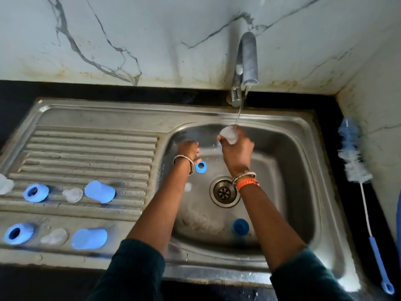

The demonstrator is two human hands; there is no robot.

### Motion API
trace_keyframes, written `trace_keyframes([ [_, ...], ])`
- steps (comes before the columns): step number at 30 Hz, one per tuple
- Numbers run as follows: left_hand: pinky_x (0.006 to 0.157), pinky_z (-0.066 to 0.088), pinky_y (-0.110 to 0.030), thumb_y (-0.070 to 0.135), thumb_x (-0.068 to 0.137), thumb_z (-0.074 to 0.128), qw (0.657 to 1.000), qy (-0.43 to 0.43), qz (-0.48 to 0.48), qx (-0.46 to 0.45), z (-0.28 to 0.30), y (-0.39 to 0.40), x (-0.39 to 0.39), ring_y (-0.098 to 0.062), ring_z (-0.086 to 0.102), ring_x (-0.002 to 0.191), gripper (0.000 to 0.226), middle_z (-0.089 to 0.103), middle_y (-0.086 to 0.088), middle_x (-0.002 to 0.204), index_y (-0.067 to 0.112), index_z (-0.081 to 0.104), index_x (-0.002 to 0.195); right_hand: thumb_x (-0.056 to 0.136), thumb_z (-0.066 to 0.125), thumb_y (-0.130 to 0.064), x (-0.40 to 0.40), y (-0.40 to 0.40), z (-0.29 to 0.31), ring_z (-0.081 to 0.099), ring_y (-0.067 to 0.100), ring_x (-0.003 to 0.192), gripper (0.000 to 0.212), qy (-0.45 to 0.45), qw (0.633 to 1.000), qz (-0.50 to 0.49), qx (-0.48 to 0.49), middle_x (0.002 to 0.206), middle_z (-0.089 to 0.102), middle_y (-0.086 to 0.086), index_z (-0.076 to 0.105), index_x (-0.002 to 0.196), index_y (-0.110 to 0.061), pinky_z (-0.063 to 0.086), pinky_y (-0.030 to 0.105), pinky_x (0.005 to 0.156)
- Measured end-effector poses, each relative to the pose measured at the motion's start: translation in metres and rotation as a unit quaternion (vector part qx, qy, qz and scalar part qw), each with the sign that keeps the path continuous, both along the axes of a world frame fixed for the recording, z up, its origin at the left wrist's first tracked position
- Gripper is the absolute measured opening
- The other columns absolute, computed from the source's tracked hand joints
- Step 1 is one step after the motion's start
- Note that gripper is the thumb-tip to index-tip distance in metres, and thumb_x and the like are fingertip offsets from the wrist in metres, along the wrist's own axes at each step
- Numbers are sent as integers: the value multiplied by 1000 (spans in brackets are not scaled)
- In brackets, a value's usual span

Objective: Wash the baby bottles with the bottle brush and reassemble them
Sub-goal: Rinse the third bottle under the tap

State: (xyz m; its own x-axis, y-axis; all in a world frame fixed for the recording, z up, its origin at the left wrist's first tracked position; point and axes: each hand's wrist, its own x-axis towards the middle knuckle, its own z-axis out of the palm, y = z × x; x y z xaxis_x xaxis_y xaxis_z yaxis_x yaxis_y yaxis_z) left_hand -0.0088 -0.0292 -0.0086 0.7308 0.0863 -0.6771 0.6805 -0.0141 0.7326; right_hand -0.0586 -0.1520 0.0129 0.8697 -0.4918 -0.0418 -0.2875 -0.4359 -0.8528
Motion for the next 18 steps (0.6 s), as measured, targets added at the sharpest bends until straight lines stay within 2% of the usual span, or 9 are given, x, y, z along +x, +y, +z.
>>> trace_keyframes([
  [3,58,42,-26,11,98,36,999,6,-24,-20,9,-6,-8,-13,40,60,27,45,-2,72,16,50,76,78,76,-21,2,-2,5,63,23,102,39,31,999,27,-23,108,69,10,65,113,-8,40,18,82],
  [5,61,43,-28,13,98,35,999,20,-29,-33,16,-9,-9,-15,42,63,27,47,-2,74,15,52,78,74,77,-19,11,-4,13,66,19,94,32,16,1000,24,-11,98,72,7,70,104,-11,44,18,82],
  [6,68,46,-31,17,99,34,998,27,-29,-53,15,-10,-7,-17,47,70,25,50,-3,77,14,54,85,72,75,-18,15,-6,22,65,16,86,26,-18,999,2,37,90,72,3,72,98,-15,47,19,81],
  [7,76,47,-35,22,99,33,996,42,-27,-78,21,-10,-10,-20,52,79,24,53,-5,83,13,55,95,73,73,-18,17,-8,30,65,15,79,17,-36,990,-22,137,83,70,0,73,90,-17,51,22,77],
  [8,82,47,-38,27,98,32,992,52,-28,-109,17,-12,-9,-23,55,86,26,56,-7,88,12,54,102,77,67,-21,18,-12,36,63,17,75,9,-26,962,-41,270,78,69,1,72,84,-18,53,28,72],
  [10,86,46,-42,32,96,35,985,73,-32,-155,20,-14,-11,-25,58,86,29,58,-11,94,12,55,100,89,47,-26,18,-17,43,60,23,73,22,50,853,-32,518,80,65,6,66,85,-16,51,29,63],
  [11,86,46,-43,33,96,36,983,73,-31,-168,26,-16,-12,-26,58,85,29,59,-12,93,13,55,95,92,39,-27,18,-21,44,59,24,74,28,89,812,-23,577,83,63,9,63,88,-14,51,28,61],
  [16,89,47,-43,32,98,37,975,41,-46,-215,34,-23,-6,-24,59,86,30,63,-11,93,12,58,93,89,41,-41,23,-28,27,56,23,72,40,123,679,-43,723,85,56,14,52,101,-4,50,25,60],
  [18,91,48,-42,31,98,37,975,28,-55,-212,37,-23,-4,-24,60,90,29,63,-11,96,13,59,94,91,43,-41,26,-29,28,55,22,71,41,124,671,-49,729,83,55,14,51,97,-1,53,24,50],
])
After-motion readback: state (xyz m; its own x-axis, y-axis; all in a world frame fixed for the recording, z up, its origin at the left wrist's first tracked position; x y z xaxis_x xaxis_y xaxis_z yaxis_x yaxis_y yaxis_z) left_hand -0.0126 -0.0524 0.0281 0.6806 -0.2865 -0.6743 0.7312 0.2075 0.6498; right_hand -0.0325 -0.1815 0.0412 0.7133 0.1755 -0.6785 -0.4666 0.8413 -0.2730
